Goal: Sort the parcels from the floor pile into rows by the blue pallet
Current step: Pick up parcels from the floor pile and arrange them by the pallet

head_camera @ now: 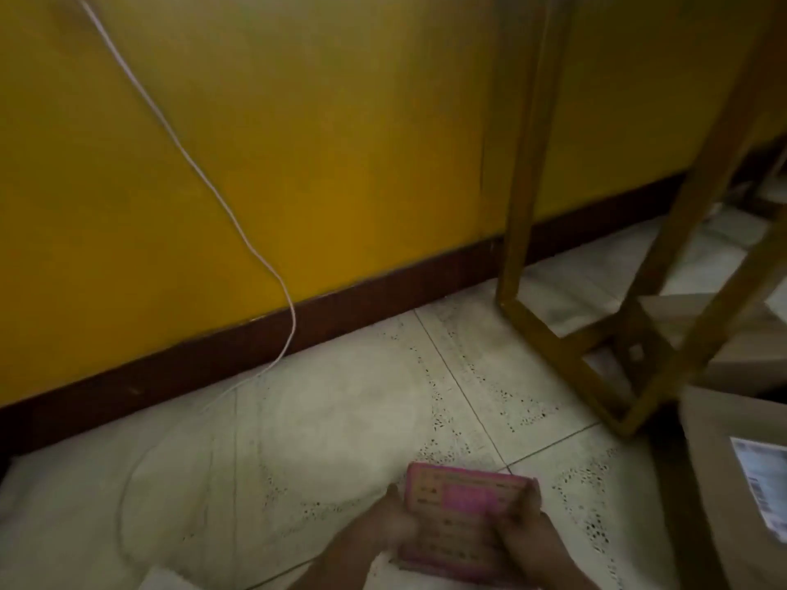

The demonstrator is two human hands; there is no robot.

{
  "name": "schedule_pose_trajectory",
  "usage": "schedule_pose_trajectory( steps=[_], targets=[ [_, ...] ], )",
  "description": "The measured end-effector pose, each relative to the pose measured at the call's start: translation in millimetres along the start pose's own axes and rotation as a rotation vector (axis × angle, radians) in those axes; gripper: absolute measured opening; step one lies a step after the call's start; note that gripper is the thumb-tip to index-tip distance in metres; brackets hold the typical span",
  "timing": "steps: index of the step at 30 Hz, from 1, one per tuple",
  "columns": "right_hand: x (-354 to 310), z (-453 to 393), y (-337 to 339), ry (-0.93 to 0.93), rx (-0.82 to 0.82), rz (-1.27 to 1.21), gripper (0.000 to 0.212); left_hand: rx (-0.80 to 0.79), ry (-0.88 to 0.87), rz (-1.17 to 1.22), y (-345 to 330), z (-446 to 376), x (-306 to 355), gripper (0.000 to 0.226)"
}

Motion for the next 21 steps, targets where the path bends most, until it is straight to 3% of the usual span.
schedule_pose_trajectory(
  steps=[2,3,7,9,12,16,21],
  targets=[
    [0,-7,-2,-0.070,0.002,-0.071,0.091,-0.047,-0.017,0.128,-14,-24,-4,0.048],
    [-8,-7,6,-0.094,0.019,-0.117,0.088,-0.051,0.014,0.162,-5,-16,7,0.041],
    [-71,19,65,-0.049,0.061,-0.289,0.056,0.045,0.106,0.318,77,69,84,0.009],
    [-119,47,111,-0.013,0.075,-0.350,0.046,0.110,0.127,0.371,129,129,127,0.020],
    [-209,106,212,0.046,0.076,-0.417,0.044,0.205,0.112,0.443,215,217,191,0.003],
    [-334,197,387,0.147,0.079,-0.534,0.045,0.447,0.114,0.586,336,320,284,0.068],
    [-439,311,619,0.260,0.240,-0.670,0.041,0.692,-0.079,0.718,453,521,461,0.063]
  ],
)
Point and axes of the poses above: each hand's wrist, its own z-axis away from the middle knuckle, its own y-axis out of the back of the hand, x = y × z, the point moved 1 cm from there along -z, towards the middle knuckle, and after that the axes turned 15 degrees about x, right-handed, at the moved point
